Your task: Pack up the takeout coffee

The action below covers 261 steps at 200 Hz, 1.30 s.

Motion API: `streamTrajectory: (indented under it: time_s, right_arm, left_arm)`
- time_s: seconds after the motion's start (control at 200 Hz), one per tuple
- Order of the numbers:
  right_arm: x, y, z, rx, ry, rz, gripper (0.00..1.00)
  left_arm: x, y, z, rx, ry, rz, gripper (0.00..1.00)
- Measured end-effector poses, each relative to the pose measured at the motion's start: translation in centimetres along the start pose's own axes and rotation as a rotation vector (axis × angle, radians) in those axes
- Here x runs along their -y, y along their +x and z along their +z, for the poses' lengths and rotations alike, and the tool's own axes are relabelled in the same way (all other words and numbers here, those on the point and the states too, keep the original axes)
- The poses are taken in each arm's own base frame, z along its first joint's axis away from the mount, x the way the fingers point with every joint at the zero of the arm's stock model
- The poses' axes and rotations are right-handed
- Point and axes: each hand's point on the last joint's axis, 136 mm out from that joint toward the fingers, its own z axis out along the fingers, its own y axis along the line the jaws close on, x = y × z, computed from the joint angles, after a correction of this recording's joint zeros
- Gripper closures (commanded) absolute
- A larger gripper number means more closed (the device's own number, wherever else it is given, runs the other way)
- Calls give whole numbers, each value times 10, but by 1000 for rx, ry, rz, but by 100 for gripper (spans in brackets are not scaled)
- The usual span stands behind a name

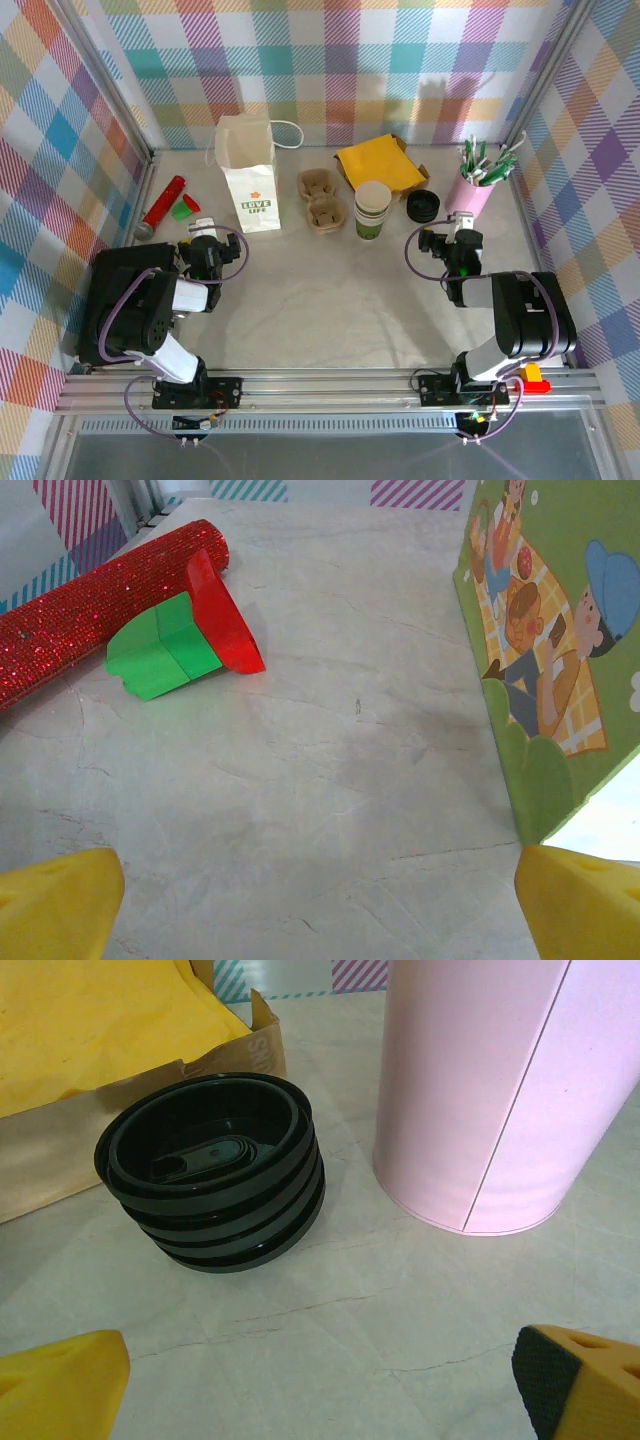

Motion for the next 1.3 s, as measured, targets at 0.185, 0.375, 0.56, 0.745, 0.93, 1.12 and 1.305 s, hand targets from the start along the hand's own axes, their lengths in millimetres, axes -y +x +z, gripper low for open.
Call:
streamTrajectory:
  time_s: [0.185, 0.375, 0.56, 0.745, 0.93, 1.12, 1.305]
  right_arm:
    - [0, 0, 0, 0, 0, 0, 1]
    - [0, 0, 0, 0, 0, 0, 1]
    - [0, 0, 0, 0, 0, 0, 1]
    - [0, 0, 0, 0, 0, 0, 1]
    - [0, 0, 0, 3, 0, 0, 1]
    - [2, 6, -7, 18, 3, 2, 1]
    - [1, 5, -16, 41, -4, 2, 1]
  left_arm:
    - [0, 0, 0, 0, 0, 0, 0]
    - [0, 0, 0, 0, 0, 0, 0]
    - [0, 0, 0, 0, 0, 0, 0]
    - [0, 0, 0, 0, 0, 0, 0]
    - [0, 0, -2, 12, 2, -3, 0]
    - [-4, 7, -15, 34, 6, -6, 0]
    - [-6, -11, -35, 100, 6, -24, 0]
